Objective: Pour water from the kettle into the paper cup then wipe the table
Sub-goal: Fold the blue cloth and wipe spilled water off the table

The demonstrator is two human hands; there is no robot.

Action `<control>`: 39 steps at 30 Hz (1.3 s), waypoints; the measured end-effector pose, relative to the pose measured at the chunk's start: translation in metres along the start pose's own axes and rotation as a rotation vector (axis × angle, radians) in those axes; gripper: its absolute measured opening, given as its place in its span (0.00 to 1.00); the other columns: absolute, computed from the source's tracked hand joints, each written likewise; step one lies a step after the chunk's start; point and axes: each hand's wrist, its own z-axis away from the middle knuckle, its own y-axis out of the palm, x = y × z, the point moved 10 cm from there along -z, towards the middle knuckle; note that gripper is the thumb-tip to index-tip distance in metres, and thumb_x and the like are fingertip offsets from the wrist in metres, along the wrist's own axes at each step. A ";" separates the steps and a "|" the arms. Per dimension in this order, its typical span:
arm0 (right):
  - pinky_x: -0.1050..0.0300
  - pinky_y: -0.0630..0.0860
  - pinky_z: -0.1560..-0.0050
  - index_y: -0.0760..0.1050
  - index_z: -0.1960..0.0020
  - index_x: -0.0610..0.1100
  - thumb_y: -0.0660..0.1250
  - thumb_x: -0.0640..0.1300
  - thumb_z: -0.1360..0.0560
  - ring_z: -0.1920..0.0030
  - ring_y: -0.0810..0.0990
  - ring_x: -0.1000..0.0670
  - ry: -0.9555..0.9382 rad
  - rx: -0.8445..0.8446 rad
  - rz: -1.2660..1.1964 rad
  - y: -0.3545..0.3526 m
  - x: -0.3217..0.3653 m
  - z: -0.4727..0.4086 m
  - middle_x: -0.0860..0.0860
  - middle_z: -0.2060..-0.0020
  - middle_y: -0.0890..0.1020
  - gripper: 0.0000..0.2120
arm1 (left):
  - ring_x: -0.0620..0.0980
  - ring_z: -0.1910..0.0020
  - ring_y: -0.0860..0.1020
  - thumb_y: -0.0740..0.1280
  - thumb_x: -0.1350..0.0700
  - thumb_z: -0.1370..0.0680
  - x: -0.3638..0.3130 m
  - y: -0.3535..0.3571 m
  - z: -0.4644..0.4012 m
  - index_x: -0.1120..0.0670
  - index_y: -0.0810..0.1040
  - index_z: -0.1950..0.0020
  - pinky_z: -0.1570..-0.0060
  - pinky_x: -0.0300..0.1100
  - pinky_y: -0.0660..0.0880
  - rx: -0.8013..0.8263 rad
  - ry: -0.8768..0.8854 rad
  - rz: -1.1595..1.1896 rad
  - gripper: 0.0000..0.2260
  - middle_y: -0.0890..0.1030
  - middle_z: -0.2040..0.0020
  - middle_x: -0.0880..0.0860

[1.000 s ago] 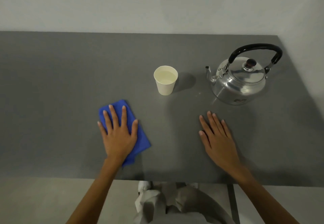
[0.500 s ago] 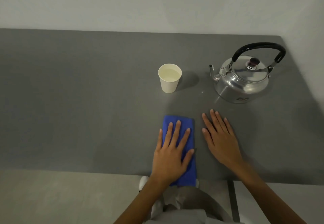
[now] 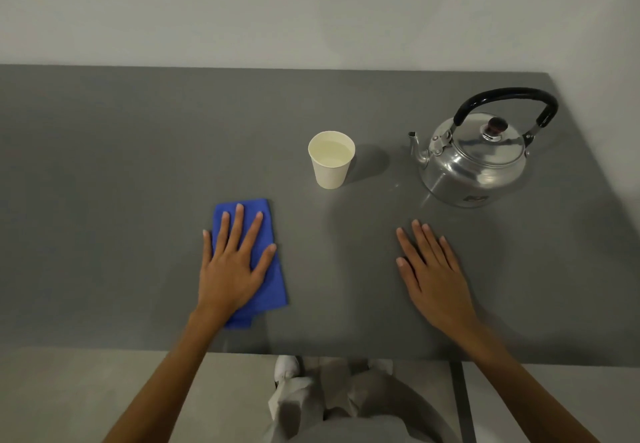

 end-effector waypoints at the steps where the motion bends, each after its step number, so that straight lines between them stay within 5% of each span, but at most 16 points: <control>1: 0.46 0.52 0.25 0.53 0.24 0.47 0.41 0.55 0.20 0.24 0.52 0.47 -0.001 0.000 0.004 0.001 0.000 0.000 0.45 0.24 0.58 0.26 | 0.52 0.23 0.44 0.45 0.34 0.24 0.000 -0.001 -0.014 0.45 0.48 0.23 0.25 0.57 0.43 -0.015 -0.036 0.009 0.31 0.47 0.21 0.50; 9: 0.47 0.50 0.25 0.50 0.24 0.48 0.39 0.56 0.20 0.24 0.50 0.48 0.009 0.003 0.012 0.003 -0.001 0.000 0.46 0.24 0.56 0.27 | 0.62 0.24 0.43 0.49 0.40 0.20 -0.054 0.019 -0.061 0.53 0.45 0.23 0.27 0.62 0.42 -0.030 -0.172 -0.030 0.30 0.44 0.22 0.60; 17: 0.46 0.52 0.25 0.52 0.24 0.47 0.38 0.57 0.20 0.24 0.52 0.47 -0.005 -0.001 -0.005 0.001 0.000 0.000 0.44 0.24 0.58 0.28 | 0.58 0.23 0.41 0.46 0.37 0.21 -0.125 0.045 -0.002 0.49 0.48 0.23 0.26 0.60 0.44 0.043 0.152 -0.022 0.30 0.45 0.22 0.55; 27: 0.49 0.49 0.26 0.55 0.24 0.47 0.41 0.56 0.20 0.24 0.55 0.47 0.003 -0.008 0.002 0.000 0.000 0.000 0.45 0.25 0.60 0.27 | 0.51 0.23 0.43 0.47 0.34 0.22 -0.031 0.023 0.065 0.43 0.46 0.24 0.26 0.53 0.40 0.068 0.255 -0.052 0.30 0.46 0.21 0.48; 33: 0.48 0.51 0.25 0.55 0.24 0.47 0.39 0.56 0.19 0.24 0.54 0.47 0.013 0.006 0.005 0.001 -0.001 0.000 0.45 0.24 0.59 0.27 | 0.50 0.23 0.43 0.44 0.32 0.25 0.036 -0.005 0.003 0.41 0.47 0.24 0.25 0.57 0.45 0.023 0.074 -0.006 0.31 0.46 0.22 0.46; 39: 0.48 0.48 0.24 0.50 0.23 0.48 0.38 0.56 0.20 0.23 0.49 0.48 0.013 0.027 0.013 0.003 0.000 0.000 0.46 0.24 0.55 0.27 | 0.54 0.23 0.44 0.43 0.32 0.27 0.011 -0.004 -0.049 0.44 0.48 0.23 0.25 0.56 0.44 -0.008 -0.008 -0.017 0.34 0.47 0.21 0.51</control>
